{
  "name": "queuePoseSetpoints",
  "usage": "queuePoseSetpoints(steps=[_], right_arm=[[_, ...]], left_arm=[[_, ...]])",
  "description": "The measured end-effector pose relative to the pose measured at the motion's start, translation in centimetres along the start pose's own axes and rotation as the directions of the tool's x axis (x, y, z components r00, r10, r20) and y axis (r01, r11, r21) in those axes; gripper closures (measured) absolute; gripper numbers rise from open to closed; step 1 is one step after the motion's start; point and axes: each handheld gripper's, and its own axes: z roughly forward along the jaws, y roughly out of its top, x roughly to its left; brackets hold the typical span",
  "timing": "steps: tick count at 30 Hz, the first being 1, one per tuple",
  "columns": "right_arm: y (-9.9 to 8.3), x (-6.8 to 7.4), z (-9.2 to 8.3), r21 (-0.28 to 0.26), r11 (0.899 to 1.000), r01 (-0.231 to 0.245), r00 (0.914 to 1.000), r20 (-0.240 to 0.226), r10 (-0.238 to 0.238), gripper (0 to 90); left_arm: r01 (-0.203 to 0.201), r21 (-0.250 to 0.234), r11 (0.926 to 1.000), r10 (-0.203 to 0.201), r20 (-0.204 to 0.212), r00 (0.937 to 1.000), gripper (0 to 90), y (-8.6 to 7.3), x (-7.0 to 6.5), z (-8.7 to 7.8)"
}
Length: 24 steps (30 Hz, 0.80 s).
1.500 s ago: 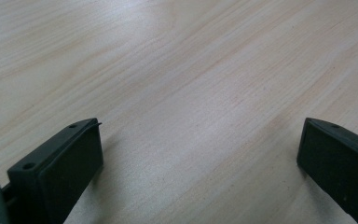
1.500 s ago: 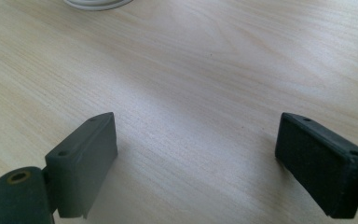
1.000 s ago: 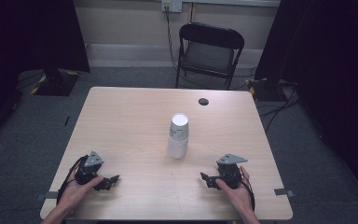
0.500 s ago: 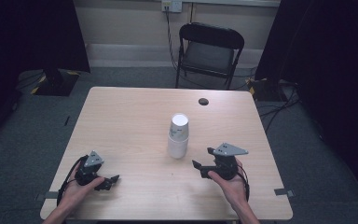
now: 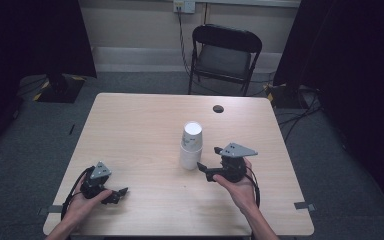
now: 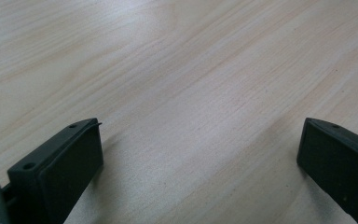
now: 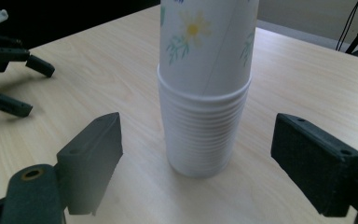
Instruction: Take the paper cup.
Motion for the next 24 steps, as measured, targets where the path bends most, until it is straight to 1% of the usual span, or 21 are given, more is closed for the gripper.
queuePoseSetpoints(steps=[1,2,3,4,5,6,7,9,10,11,15,17,20,22,24], right_arm=[[0.6,-0.2,0.2,-0.009,1.0,0.002,1.0,-0.003,-0.002,15.3],[0.6,-0.2,0.2,-0.009,1.0,0.002,1.0,-0.003,-0.002,15.3],[1.3,-0.4,0.5,-0.017,1.0,0.008,1.0,-0.005,-0.008,14.8],[1.3,-0.4,0.5,-0.017,1.0,0.008,1.0,-0.005,-0.008,14.8],[2.1,-0.6,0.9,-0.019,1.0,0.009,0.9997,-0.021,-0.009,14.2],[2.1,-0.6,0.9,-0.019,1.0,0.009,0.9997,-0.021,-0.009,14.2],[2.5,-0.6,1.1,-0.021,1.0,0.013,0.9996,-0.026,-0.014,14.3],[3.4,-0.7,1.2,-0.041,0.999,0.019,0.9991,-0.037,-0.02,15.3],[3.4,-0.7,1.2,-0.041,0.999,0.019,0.9991,-0.037,-0.02,15.3],[3.9,-0.8,1.2,-0.056,0.998,0.025,0.9991,-0.032,-0.027,15.3],[4.7,-0.9,1.7,-0.073,0.997,0.026,0.9989,-0.038,-0.029,14.9],[4.9,-1.0,2.2,-0.089,0.996,0.014,0.9984,-0.054,-0.019,14.1],[5.2,-0.6,3.0,-0.104,0.994,0.021,0.9986,-0.046,-0.025,14.0],[5.5,-0.6,3.5,-0.102,0.995,0.019,0.999,-0.038,-0.023,13.9],[5.7,-0.7,3.9,-0.103,0.995,0.013,0.9991,-0.04,-0.018,13.9]], left_arm=[[0.0,0.0,1.0,0.0,0.0,1.0,0.0,0.0,0.0,0.0],[0.0,0.0,1.0,0.0,0.0,1.0,0.0,0.0,0.0,0.0],[0.0,0.0,1.0,0.0,0.0,1.0,0.0,0.0,0.0,0.0],[0.0,0.0,1.0,0.0,0.0,1.0,0.0,0.0,0.0,0.0],[0.0,0.0,1.0,0.0,0.0,1.0,0.0,0.0,0.0,0.0],[0.0,0.0,1.0,0.0,0.0,1.0,0.0,0.0,0.0,0.0],[0.0,0.0,1.0,0.0,0.0,1.0,0.0,0.0,0.0,0.0],[0.0,0.0,1.0,0.0,0.0,1.0,0.0,0.0,0.0,0.0],[0.0,0.0,1.0,0.0,0.0,1.0,0.0,0.0,0.0,0.0],[0.0,0.0,1.0,0.0,0.0,1.0,0.0,0.0,0.0,0.0],[0.0,0.0,1.0,0.0,0.0,1.0,0.0,0.0,0.0,0.0],[0.0,0.0,1.0,0.0,0.0,1.0,0.0,0.0,0.0,0.0],[0.001,-0.001,1.0,-0.001,-0.002,1.0,0.0,0.0,0.0,0.0],[-0.001,0.002,1.0,0.001,-0.004,1.0,0.0,0.0,0.0,0.0],[-0.001,0.001,1.0,0.001,-0.004,1.0,0.0,0.0,0.0,0.0]])
